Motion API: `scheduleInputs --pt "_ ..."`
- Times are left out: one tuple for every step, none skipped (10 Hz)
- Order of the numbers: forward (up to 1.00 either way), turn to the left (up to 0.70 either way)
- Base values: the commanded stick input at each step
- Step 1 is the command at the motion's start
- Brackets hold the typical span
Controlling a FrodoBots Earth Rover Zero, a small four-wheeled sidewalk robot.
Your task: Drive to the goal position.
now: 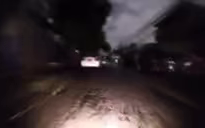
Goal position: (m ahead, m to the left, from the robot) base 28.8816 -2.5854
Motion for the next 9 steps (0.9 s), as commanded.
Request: scheduleInputs --pt "0.11 0.0" --pt "0.5 0.0" --pt "0.5 0.02" --pt "0.5 0.27" --pt "0.5 0.27" --pt "0.5 0.27" --pt "0.29 0.16" --pt "0.01 0.01" --pt "0.5 0.0"
